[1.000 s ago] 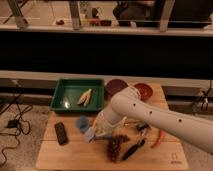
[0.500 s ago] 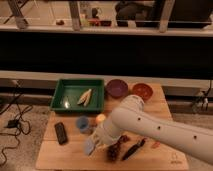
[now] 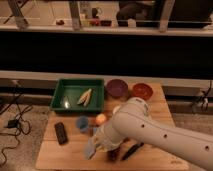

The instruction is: Wipe red bowl with towel

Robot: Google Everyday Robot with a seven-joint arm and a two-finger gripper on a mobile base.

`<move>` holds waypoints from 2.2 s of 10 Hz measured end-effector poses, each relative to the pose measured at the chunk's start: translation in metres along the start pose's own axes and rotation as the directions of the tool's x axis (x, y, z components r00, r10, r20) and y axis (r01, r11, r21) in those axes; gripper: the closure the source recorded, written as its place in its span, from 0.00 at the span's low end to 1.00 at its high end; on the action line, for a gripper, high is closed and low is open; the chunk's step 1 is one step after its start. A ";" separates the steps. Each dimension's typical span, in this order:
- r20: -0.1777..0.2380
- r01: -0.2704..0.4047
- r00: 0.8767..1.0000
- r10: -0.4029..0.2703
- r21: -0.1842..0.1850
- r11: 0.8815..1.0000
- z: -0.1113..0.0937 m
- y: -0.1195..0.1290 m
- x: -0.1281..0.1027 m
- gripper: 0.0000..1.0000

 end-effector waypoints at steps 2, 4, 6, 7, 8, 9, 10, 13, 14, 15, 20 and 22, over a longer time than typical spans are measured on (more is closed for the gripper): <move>-0.011 -0.004 1.000 0.004 0.003 1.000 -0.007 -0.029 0.027 0.80; -0.013 -0.013 1.000 0.013 0.007 1.000 -0.012 -0.061 0.058 0.80; -0.004 0.001 1.000 -0.001 0.000 1.000 -0.011 -0.078 0.075 0.80; 0.007 0.029 1.000 -0.029 -0.016 0.999 -0.006 -0.087 0.076 0.80; 0.020 0.057 0.998 -0.056 -0.036 0.998 0.001 -0.091 0.073 0.80; 0.033 0.084 0.996 -0.082 -0.053 0.995 0.009 -0.092 0.065 0.80; 0.039 0.104 0.994 -0.102 -0.068 0.992 0.015 -0.089 0.057 0.80; 0.047 0.142 0.989 -0.138 -0.087 0.986 0.035 -0.063 0.008 0.80; 0.050 0.151 0.988 -0.147 -0.088 0.985 0.042 -0.046 -0.020 0.80; 0.053 0.155 0.987 -0.151 -0.087 0.984 0.045 -0.036 -0.034 0.80; 0.071 0.158 0.986 -0.153 -0.072 0.985 0.051 -0.023 -0.067 0.80; 0.079 0.151 0.986 -0.146 -0.068 0.986 0.054 -0.044 -0.052 0.80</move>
